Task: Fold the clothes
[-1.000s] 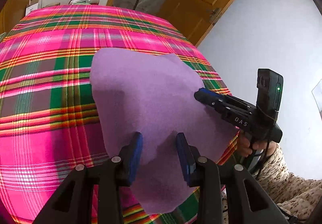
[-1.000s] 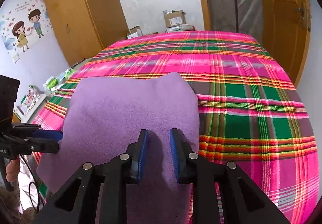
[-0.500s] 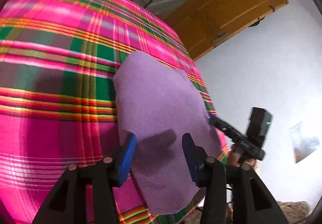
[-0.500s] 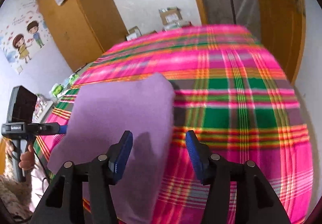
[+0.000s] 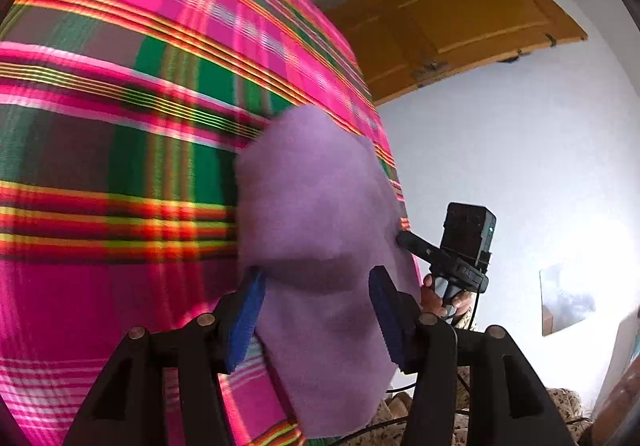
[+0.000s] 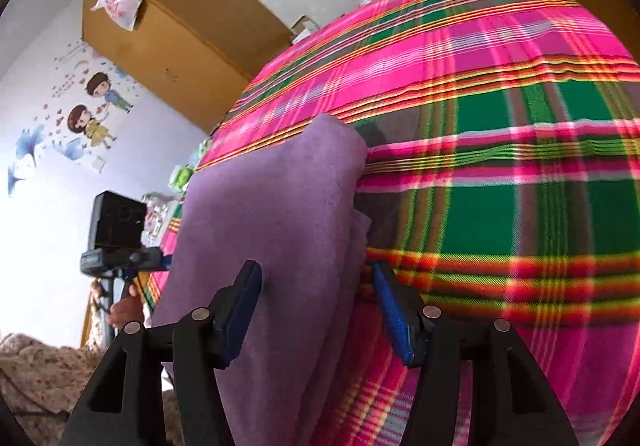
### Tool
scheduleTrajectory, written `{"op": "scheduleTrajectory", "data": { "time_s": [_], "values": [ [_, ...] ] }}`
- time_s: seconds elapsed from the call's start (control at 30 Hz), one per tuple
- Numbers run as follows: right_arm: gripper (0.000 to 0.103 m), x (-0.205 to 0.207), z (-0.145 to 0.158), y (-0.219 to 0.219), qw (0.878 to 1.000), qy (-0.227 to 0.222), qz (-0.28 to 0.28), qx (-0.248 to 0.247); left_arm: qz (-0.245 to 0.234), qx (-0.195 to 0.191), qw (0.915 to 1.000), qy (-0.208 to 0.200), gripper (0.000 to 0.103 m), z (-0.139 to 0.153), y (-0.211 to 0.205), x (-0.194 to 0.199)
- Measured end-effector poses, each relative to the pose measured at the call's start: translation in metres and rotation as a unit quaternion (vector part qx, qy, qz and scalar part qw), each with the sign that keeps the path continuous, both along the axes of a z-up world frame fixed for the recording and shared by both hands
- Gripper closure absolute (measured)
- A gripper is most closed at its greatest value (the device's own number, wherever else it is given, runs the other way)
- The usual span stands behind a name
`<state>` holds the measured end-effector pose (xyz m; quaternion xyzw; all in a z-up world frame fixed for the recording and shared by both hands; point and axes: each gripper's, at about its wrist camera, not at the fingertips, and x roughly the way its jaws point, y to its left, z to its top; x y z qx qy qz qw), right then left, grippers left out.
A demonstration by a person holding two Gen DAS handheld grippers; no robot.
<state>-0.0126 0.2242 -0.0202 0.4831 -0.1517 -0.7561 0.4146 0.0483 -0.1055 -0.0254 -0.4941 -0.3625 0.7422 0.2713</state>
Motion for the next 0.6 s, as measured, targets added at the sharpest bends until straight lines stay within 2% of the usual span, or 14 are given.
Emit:
{"op": "scheduleTrajectory", "data": {
  "time_s": [0.07,0.17,0.43,0.6],
  "values": [
    [0.041,-0.003,0.001,-0.004,1.0,-0.002,0.016,-0.003,0.007,-0.001,0.9999,-0.013,0.045,-0.005,-0.003,-0.005],
    [0.035,-0.006,0.002,-0.008,0.999,-0.005,0.036,-0.005,-0.007,0.011,0.9997,-0.019,0.045,-0.009,-0.001,-0.011],
    [0.035,-0.013,0.0,-0.016,0.998,-0.02,0.058,-0.012,-0.023,0.009,0.9994,-0.024,0.044,-0.009,0.006,-0.018],
    [0.035,-0.013,0.0,-0.022,0.998,-0.024,0.05,-0.012,-0.025,0.003,0.9995,-0.018,0.044,-0.008,0.009,-0.015]
  ]
}}
